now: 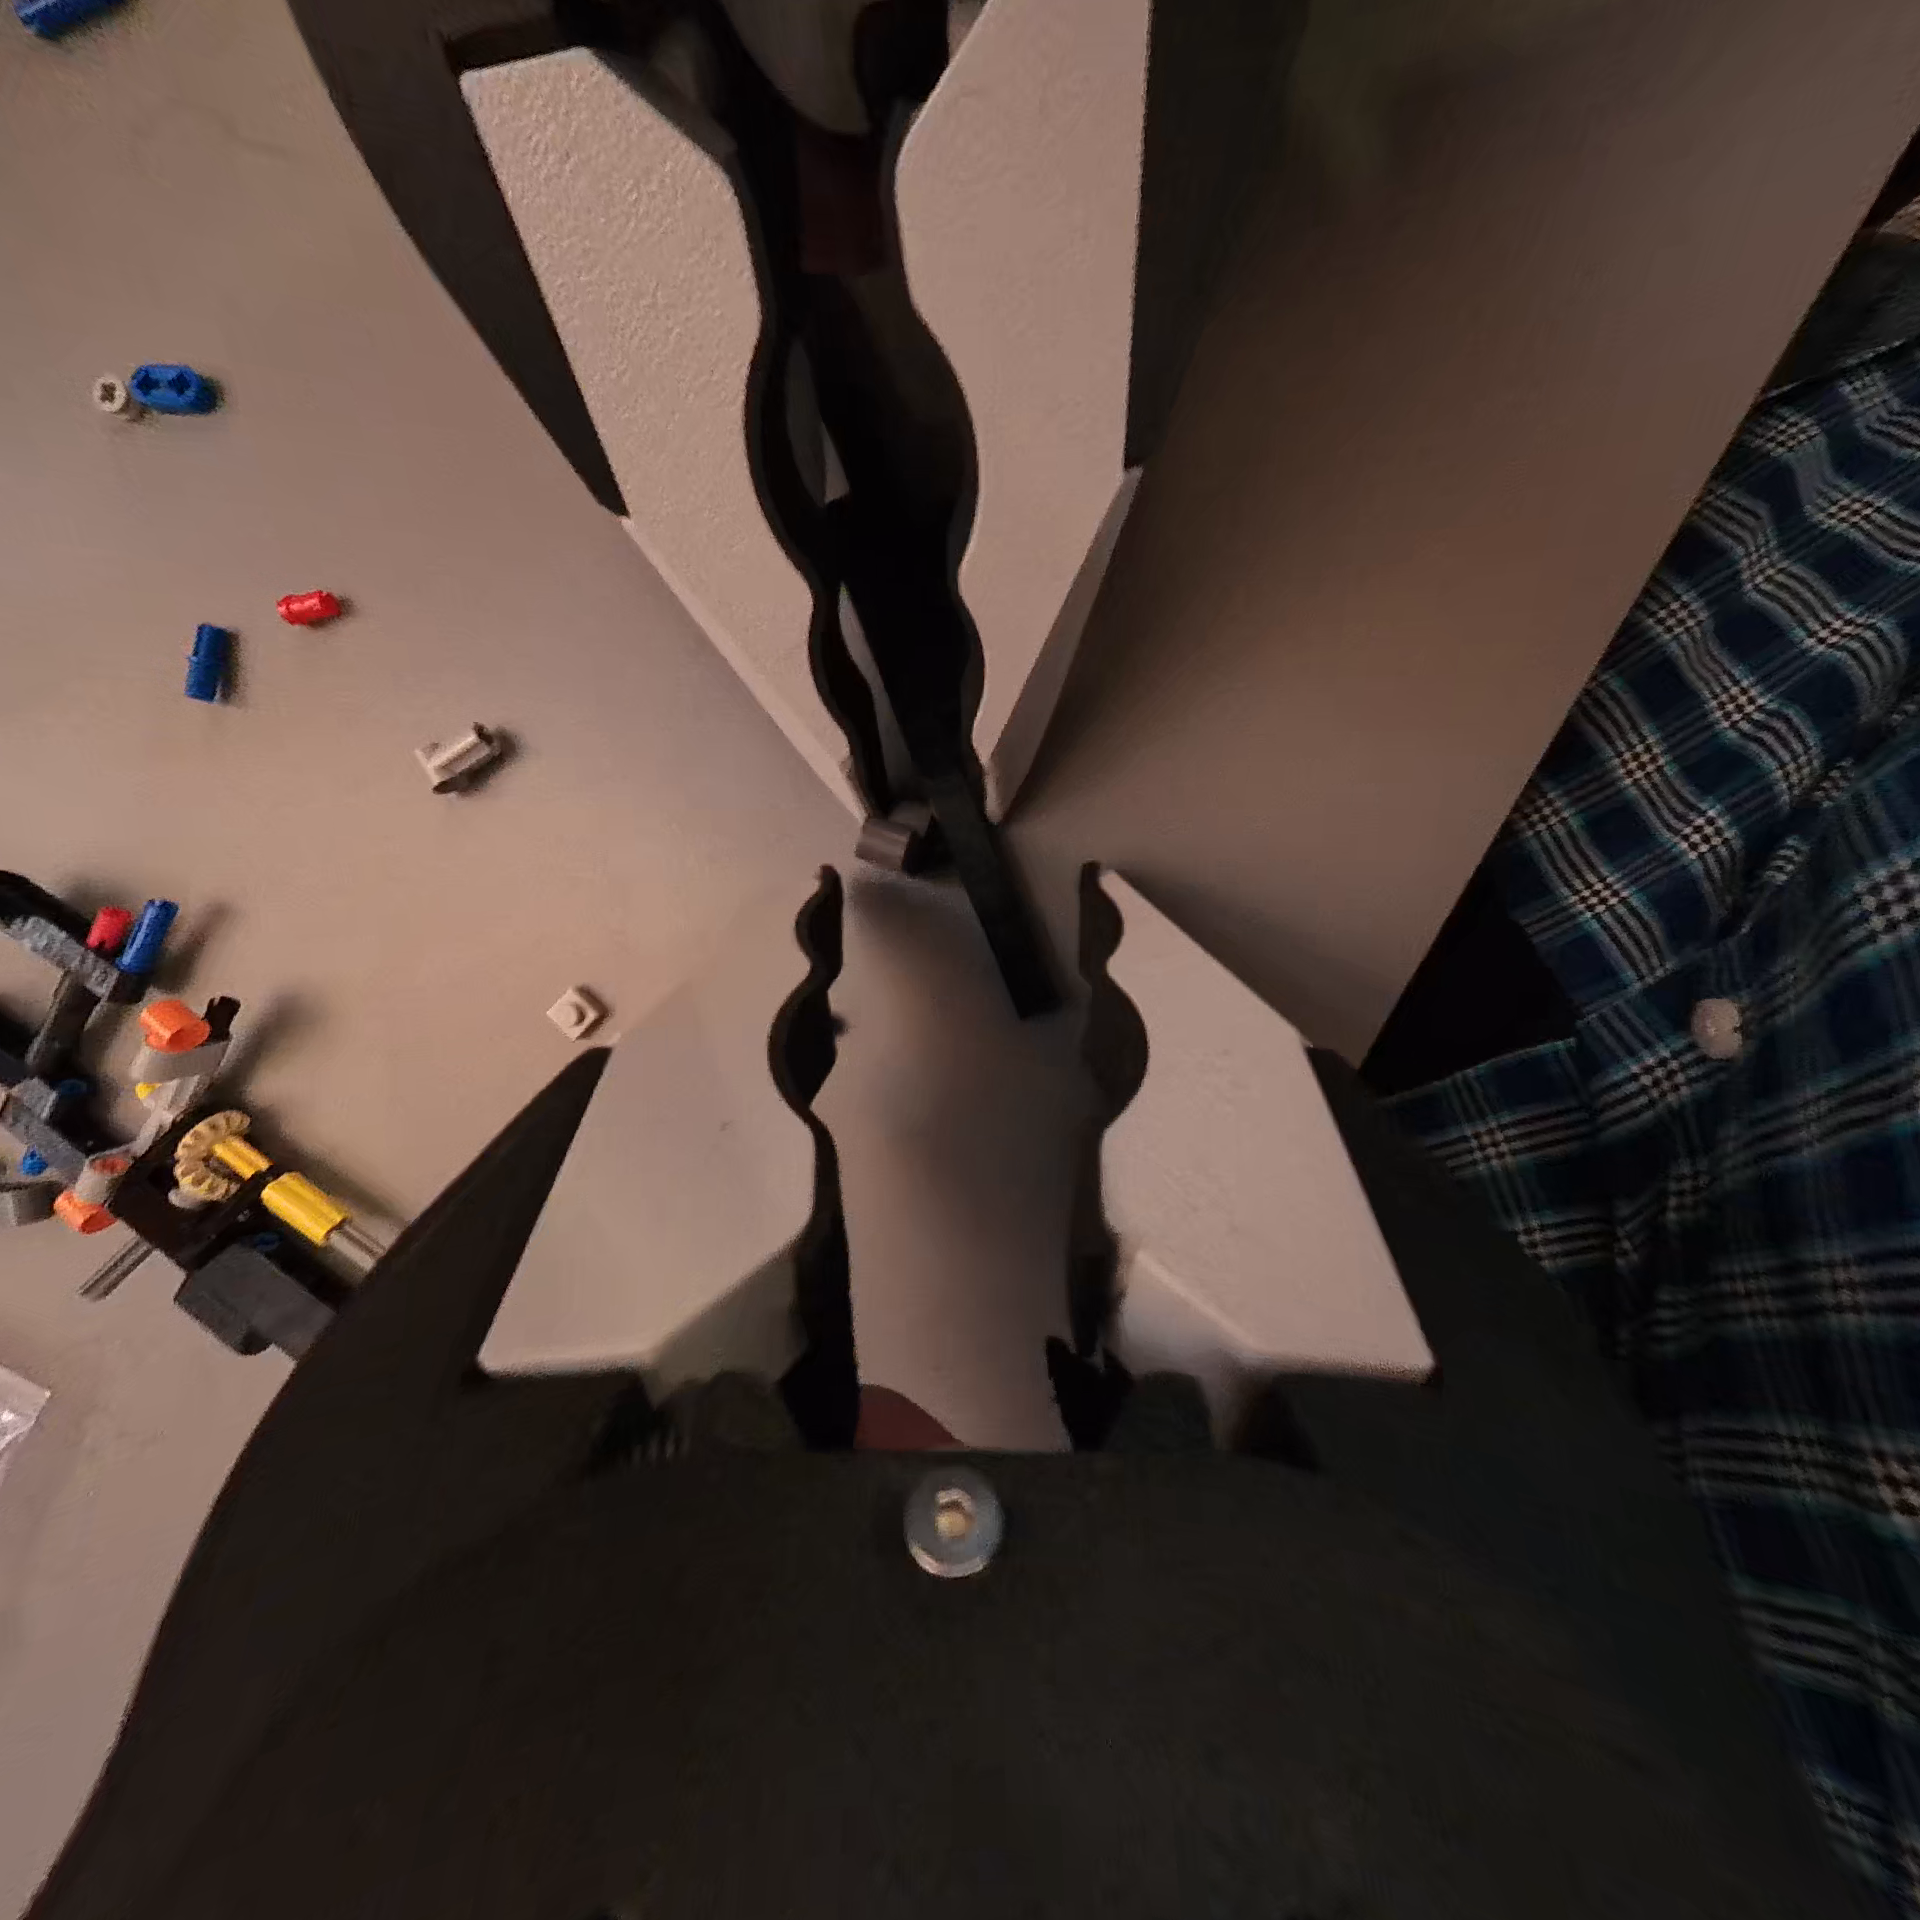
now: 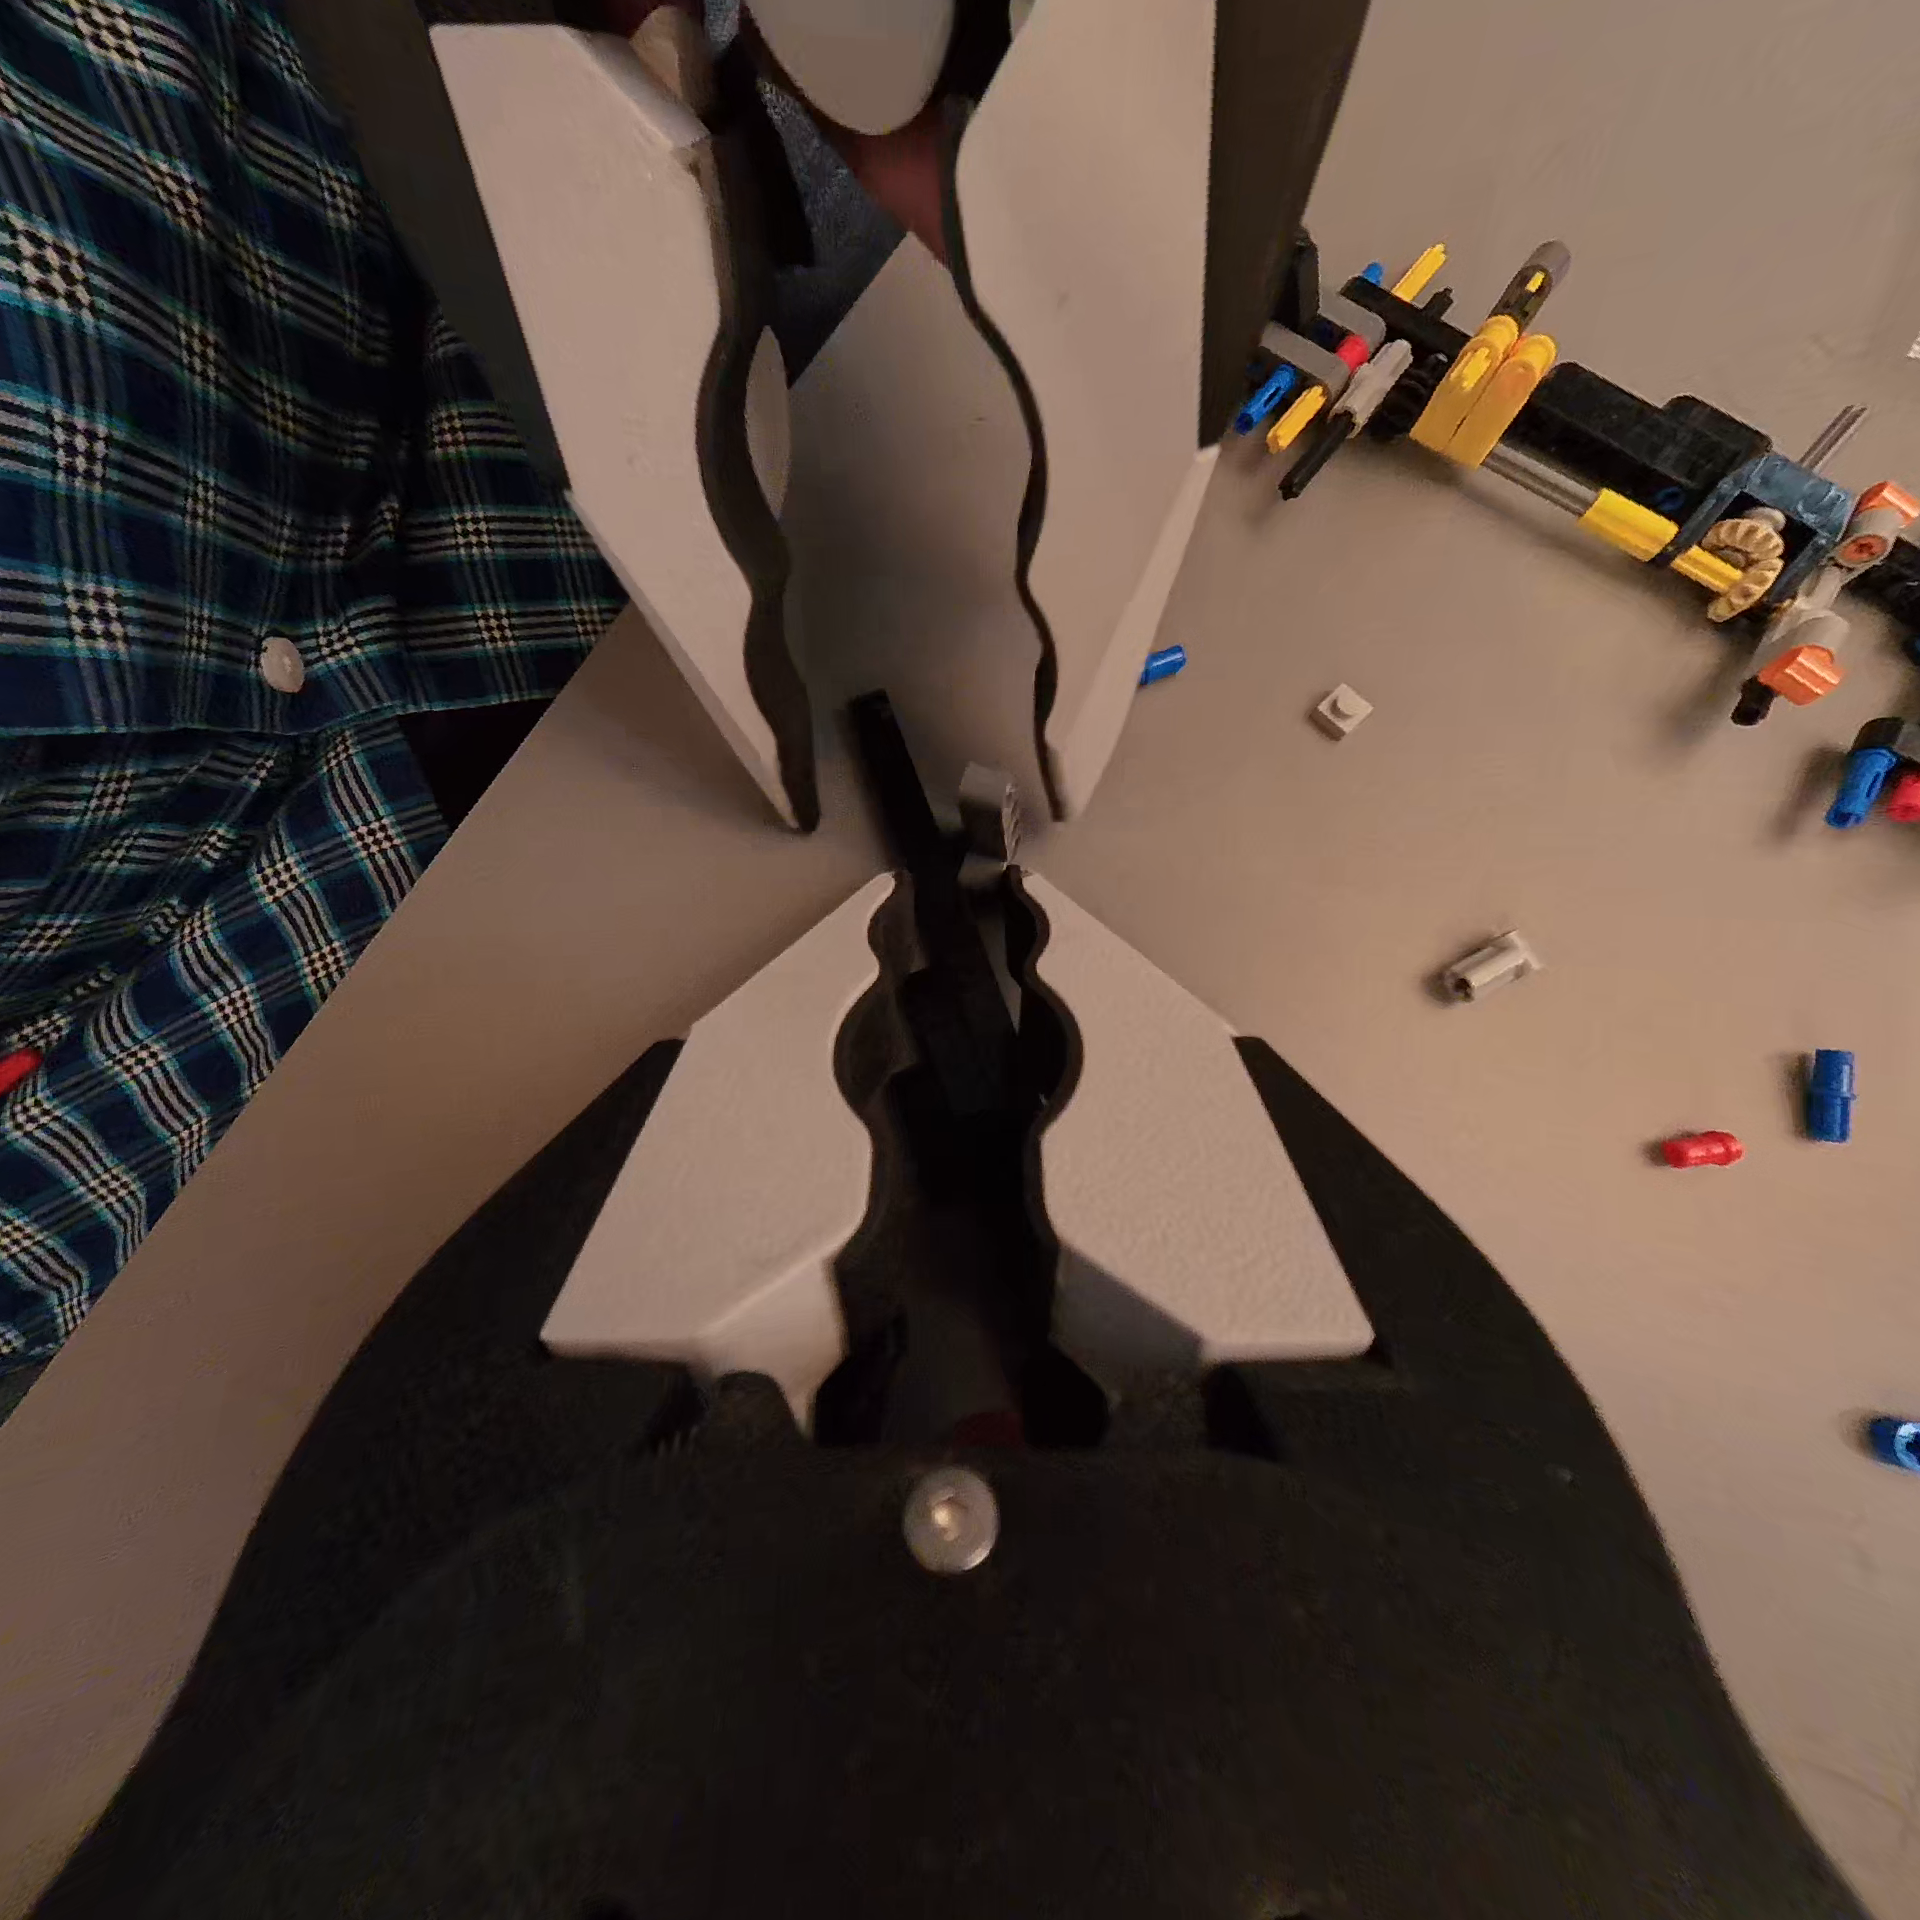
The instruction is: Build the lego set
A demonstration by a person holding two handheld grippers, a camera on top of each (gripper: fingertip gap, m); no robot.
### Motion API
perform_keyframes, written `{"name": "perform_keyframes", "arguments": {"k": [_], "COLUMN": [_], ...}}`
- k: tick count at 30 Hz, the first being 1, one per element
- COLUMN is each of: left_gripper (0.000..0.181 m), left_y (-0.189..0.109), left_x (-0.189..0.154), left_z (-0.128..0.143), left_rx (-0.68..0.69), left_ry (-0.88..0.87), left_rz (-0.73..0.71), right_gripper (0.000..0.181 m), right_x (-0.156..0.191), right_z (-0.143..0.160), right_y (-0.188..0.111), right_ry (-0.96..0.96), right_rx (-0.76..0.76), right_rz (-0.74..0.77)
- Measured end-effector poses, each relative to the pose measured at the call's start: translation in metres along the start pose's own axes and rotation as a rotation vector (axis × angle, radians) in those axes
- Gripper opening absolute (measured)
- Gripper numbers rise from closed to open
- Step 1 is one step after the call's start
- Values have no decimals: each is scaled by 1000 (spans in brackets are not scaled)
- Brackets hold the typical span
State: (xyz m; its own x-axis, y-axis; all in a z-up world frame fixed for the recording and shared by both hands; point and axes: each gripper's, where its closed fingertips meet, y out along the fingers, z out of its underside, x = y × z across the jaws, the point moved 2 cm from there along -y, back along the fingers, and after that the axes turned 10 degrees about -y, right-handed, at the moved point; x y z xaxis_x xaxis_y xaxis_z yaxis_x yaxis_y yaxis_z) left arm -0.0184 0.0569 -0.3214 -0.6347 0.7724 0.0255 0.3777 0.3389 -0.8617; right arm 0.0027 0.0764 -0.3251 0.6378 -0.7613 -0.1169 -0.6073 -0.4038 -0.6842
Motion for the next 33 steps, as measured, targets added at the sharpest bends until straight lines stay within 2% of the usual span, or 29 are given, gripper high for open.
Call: {"name": "perform_keyframes", "arguments": {"k": [6, 14, 21, 33], "left_gripper": [24, 24, 23, 23], "left_y": [3, 3, 3, 4], "left_x": [2, 1, 1, 1], "left_z": [-2, -2, -1, 0], "left_rx": [-23, -6, 34, 0], "left_ry": [15, -30, -147, -237], "left_rz": [2, -23, -13, -16], "right_gripper": [16, 17, 19, 20], "right_x": [-1, -1, -3, -4], "right_z": [0, 1, 2, 4], "right_y": [0, 1, 2, 3], "right_ry": [4, -1, 2, -5], "right_rx": [-1, -1, -1, -3], "right_rz": [-1, 2, 7, 4]}}
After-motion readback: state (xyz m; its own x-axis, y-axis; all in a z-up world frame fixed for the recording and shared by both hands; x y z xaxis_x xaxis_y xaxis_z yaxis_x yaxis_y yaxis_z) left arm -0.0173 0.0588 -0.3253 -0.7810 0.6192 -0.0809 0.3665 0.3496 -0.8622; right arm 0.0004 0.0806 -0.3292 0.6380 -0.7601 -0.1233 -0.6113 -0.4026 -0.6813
